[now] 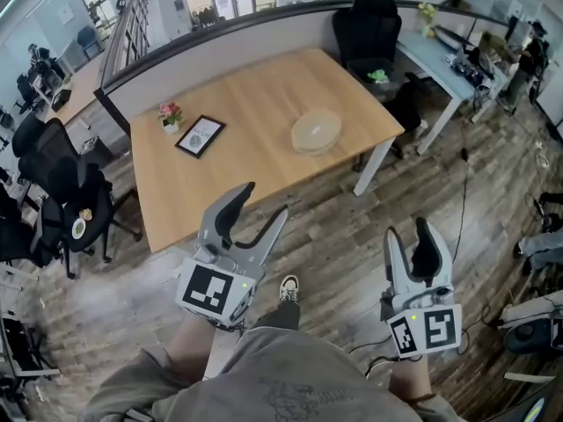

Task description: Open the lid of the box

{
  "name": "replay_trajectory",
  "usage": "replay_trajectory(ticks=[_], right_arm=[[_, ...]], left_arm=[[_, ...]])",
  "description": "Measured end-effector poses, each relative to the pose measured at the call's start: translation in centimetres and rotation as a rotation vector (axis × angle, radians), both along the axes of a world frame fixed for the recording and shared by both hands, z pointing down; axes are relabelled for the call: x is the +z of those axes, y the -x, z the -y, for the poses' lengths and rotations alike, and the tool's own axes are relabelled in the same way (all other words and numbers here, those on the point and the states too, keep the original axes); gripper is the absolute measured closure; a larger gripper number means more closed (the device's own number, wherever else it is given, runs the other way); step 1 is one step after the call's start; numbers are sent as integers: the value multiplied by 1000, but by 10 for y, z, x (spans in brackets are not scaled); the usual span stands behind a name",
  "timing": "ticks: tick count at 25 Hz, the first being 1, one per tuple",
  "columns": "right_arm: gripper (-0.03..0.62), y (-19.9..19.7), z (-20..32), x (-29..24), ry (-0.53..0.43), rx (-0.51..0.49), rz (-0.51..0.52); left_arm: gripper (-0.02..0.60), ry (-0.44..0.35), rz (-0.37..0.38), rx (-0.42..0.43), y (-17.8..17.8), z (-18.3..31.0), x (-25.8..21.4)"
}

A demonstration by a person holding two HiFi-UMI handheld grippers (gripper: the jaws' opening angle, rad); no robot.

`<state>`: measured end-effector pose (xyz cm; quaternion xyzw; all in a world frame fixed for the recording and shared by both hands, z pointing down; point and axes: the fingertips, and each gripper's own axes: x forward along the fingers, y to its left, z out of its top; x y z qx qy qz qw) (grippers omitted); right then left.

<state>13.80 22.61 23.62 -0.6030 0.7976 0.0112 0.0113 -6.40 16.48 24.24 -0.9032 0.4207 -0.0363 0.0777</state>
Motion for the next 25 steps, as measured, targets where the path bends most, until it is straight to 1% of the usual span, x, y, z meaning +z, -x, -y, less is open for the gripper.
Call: replay_trajectory(ticks=[2, 5, 7, 12, 15, 21, 25], right_arm=[[391, 2, 28, -3, -1, 12, -2], [391, 8, 69, -8, -5, 26, -5], [391, 13, 95, -13, -12, 24, -6], [391, 24, 148, -26, -38, 14, -15], [391, 30, 171, -29, -35, 8, -21], [391, 20, 210, -18, -12, -1, -22], [391, 8, 241, -7, 3, -31, -14]], left_arm=[[360, -1, -9, -1, 4, 29, -3], [360, -2, -4, -3, 13, 71, -8], [360, 21, -2, -13, 19, 96, -11], [360, 26, -11, -22, 32, 142, -19], [360, 40, -11, -26, 39, 164, -15], [362, 59, 3, -35, 31, 202, -3], [360, 66, 15, -52, 18, 228, 4]])
